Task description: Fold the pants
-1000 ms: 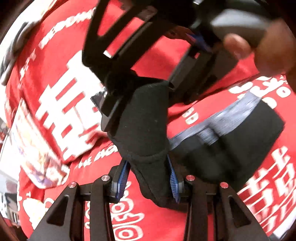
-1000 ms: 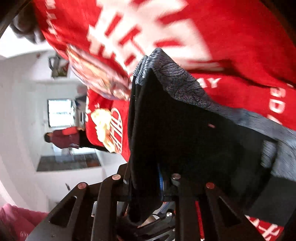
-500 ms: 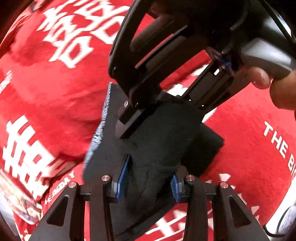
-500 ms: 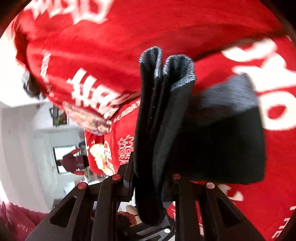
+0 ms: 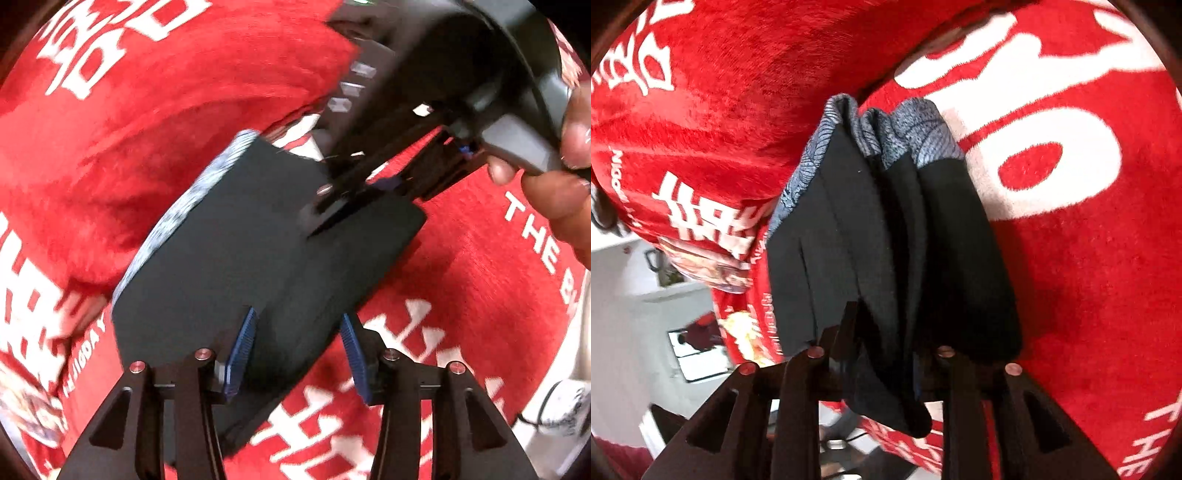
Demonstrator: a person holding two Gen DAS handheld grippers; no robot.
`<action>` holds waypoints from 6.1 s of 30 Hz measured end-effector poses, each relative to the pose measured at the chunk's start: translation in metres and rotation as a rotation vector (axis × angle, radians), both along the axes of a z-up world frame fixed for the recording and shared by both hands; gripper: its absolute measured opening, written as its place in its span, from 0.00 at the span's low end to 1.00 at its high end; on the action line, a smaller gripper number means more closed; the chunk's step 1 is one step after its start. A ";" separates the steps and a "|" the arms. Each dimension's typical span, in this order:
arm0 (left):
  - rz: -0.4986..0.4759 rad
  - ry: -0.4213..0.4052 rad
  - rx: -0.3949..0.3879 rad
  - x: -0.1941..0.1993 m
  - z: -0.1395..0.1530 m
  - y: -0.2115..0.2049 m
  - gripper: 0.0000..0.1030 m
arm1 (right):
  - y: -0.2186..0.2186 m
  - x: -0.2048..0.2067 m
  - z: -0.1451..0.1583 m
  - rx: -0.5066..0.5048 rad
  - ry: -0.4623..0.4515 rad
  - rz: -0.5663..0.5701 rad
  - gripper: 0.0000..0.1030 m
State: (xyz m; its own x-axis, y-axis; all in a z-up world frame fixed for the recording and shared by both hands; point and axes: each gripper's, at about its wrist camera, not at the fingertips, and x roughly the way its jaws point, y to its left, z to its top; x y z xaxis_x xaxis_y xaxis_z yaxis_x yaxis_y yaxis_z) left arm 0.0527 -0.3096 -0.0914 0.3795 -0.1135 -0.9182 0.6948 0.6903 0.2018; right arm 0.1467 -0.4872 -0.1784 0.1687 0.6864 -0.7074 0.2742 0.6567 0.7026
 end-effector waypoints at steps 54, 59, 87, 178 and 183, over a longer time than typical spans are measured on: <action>0.595 0.276 -0.077 0.088 -0.024 0.134 0.92 | 0.034 -0.023 0.043 -0.465 -0.007 0.049 0.48; 0.606 0.274 -0.071 0.096 -0.024 0.139 0.92 | 0.034 -0.020 0.042 -0.460 -0.002 0.050 0.48; 0.593 0.513 -0.335 0.134 -0.041 0.182 1.00 | 0.007 0.002 0.020 -0.256 -0.019 0.092 0.82; 0.685 0.248 -0.080 -0.048 0.128 0.149 1.00 | 0.098 -0.142 0.169 -0.665 -0.008 0.142 1.00; 0.685 0.230 -0.043 -0.056 0.133 0.156 1.00 | 0.108 -0.147 0.175 -0.680 0.023 0.119 1.00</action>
State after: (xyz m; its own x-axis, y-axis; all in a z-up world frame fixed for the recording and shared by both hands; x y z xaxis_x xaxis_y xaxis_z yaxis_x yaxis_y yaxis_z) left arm -0.0029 -0.1532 0.0414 0.1755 0.0430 -0.9835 0.1245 0.9901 0.0655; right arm -0.0002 -0.3794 -0.0032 0.0994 0.1017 -0.9898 0.1834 0.9758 0.1187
